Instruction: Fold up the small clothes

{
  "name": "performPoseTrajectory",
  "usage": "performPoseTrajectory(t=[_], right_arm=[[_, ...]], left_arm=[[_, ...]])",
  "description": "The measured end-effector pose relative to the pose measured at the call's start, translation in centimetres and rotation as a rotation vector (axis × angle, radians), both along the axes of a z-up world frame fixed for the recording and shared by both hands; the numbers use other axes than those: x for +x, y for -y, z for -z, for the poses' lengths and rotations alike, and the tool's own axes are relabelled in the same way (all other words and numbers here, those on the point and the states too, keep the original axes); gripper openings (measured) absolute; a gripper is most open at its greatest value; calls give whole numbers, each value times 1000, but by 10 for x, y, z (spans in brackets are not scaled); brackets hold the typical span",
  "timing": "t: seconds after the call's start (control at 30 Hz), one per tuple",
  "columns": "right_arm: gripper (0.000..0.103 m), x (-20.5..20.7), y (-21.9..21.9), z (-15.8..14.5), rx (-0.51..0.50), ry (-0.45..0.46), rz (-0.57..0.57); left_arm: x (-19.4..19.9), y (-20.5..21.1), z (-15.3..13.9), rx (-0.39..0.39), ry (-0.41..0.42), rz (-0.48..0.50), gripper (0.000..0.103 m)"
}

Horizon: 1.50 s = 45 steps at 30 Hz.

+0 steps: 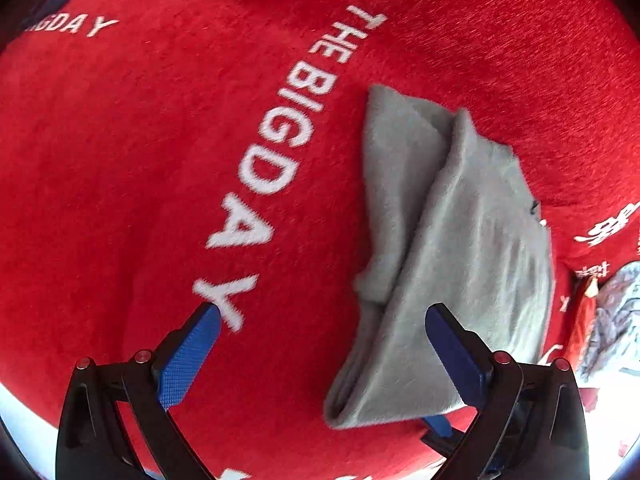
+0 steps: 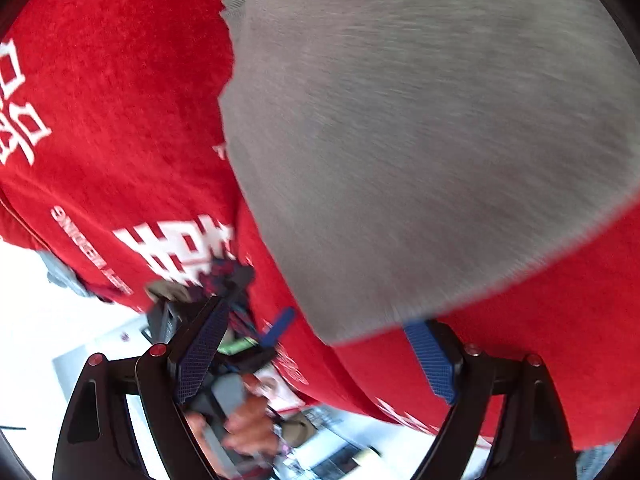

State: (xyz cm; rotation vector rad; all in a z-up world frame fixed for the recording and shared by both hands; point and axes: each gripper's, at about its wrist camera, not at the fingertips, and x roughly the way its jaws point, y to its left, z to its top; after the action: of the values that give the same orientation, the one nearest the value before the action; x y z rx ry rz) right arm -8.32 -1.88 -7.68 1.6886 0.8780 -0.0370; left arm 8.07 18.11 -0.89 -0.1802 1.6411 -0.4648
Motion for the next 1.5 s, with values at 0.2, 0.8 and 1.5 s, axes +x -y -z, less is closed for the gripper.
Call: performPoseTrajectory(t=[0.2, 0.8, 1.5], right_arm=[[75, 16, 6, 9, 78, -48, 49], [9, 25, 13, -38, -28, 96, -234], [7, 52, 103, -54, -795, -228, -585]], left_arm=[[5, 18, 0, -87, -17, 13, 102], [28, 119, 22, -309, -144, 153, 102], [7, 126, -26, -63, 156, 285, 14]])
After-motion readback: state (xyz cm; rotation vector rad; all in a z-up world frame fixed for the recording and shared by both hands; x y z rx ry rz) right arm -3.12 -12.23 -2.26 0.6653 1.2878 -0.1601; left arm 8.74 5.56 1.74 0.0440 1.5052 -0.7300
